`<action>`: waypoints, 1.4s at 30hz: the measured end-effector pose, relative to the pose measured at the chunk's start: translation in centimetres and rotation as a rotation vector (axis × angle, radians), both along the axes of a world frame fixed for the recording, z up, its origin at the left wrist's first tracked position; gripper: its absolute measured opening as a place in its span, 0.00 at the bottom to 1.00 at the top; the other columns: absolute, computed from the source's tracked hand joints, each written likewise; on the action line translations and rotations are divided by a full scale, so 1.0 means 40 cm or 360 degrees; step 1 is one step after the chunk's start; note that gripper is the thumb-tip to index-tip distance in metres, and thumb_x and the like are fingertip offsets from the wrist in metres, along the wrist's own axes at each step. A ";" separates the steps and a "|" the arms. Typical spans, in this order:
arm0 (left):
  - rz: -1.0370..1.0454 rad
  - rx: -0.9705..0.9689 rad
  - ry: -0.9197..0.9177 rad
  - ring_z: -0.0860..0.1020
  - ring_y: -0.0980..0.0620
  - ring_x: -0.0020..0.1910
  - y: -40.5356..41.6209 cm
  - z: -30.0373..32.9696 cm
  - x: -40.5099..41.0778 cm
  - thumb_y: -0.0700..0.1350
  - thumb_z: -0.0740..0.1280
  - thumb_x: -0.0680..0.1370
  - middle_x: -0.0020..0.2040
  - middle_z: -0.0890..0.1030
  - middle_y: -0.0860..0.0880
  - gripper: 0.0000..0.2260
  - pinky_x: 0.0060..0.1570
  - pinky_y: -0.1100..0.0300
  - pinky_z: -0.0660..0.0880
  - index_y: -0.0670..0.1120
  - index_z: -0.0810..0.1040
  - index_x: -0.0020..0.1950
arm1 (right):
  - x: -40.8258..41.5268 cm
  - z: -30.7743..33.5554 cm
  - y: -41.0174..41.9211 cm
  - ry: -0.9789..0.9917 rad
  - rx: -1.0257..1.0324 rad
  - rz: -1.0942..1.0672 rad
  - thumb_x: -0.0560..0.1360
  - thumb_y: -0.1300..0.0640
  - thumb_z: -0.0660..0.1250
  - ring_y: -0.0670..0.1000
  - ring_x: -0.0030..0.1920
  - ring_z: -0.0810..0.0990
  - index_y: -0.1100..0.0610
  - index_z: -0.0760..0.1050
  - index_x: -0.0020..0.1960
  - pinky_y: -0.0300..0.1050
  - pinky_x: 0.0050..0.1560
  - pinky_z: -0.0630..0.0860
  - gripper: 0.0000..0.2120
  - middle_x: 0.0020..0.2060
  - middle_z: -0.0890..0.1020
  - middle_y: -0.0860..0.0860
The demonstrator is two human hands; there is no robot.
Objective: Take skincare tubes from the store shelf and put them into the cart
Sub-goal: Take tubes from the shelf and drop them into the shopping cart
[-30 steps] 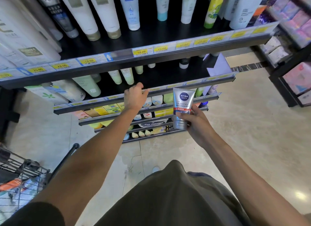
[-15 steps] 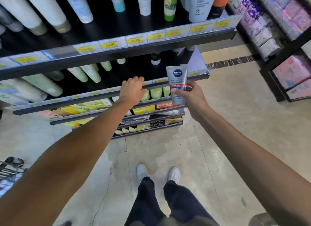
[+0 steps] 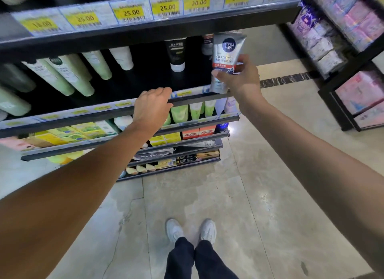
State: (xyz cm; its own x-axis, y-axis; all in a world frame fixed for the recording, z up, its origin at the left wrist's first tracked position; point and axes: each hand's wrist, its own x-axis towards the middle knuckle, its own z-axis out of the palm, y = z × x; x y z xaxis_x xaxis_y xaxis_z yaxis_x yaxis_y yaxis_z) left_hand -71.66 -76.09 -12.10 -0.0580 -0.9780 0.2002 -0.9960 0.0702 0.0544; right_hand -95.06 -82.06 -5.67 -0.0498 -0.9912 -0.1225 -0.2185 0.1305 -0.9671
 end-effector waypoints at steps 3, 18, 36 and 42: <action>0.0007 -0.0048 0.0015 0.81 0.39 0.46 0.001 -0.004 0.002 0.47 0.73 0.77 0.47 0.83 0.43 0.13 0.47 0.47 0.74 0.42 0.79 0.58 | -0.002 -0.004 -0.040 0.0052 -0.0095 -0.0018 0.71 0.54 0.81 0.38 0.46 0.80 0.53 0.72 0.63 0.34 0.47 0.77 0.25 0.48 0.82 0.43; 0.0057 -0.0143 0.0008 0.80 0.41 0.41 0.012 -0.003 -0.012 0.48 0.73 0.78 0.44 0.82 0.45 0.12 0.44 0.50 0.73 0.43 0.78 0.55 | -0.041 -0.049 -0.182 0.0659 -0.0282 0.0028 0.68 0.56 0.81 0.47 0.52 0.80 0.57 0.75 0.63 0.36 0.50 0.77 0.27 0.51 0.81 0.45; 0.0058 -0.0216 0.0044 0.79 0.42 0.41 0.006 -0.025 -0.008 0.47 0.74 0.76 0.43 0.83 0.46 0.12 0.44 0.50 0.73 0.43 0.79 0.55 | -0.050 -0.065 -0.303 0.0443 -0.0095 -0.0080 0.69 0.64 0.79 0.48 0.58 0.77 0.56 0.73 0.67 0.42 0.61 0.76 0.29 0.59 0.80 0.48; 0.0053 -0.0219 0.0065 0.80 0.41 0.41 0.006 -0.029 -0.007 0.46 0.75 0.76 0.44 0.83 0.45 0.12 0.45 0.49 0.74 0.43 0.79 0.56 | -0.052 -0.068 -0.301 0.0435 -0.0124 -0.0062 0.69 0.64 0.78 0.49 0.58 0.79 0.57 0.73 0.67 0.39 0.56 0.76 0.29 0.59 0.80 0.49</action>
State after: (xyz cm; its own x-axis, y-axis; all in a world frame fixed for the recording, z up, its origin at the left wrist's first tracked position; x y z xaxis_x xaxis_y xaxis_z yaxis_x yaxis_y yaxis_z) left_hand -71.93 -75.86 -13.26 -0.0148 -0.9424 0.3343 -0.9951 0.0466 0.0872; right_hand -97.15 -94.11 -8.39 -0.1087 -0.9938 -0.0231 -0.4690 0.0717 -0.8803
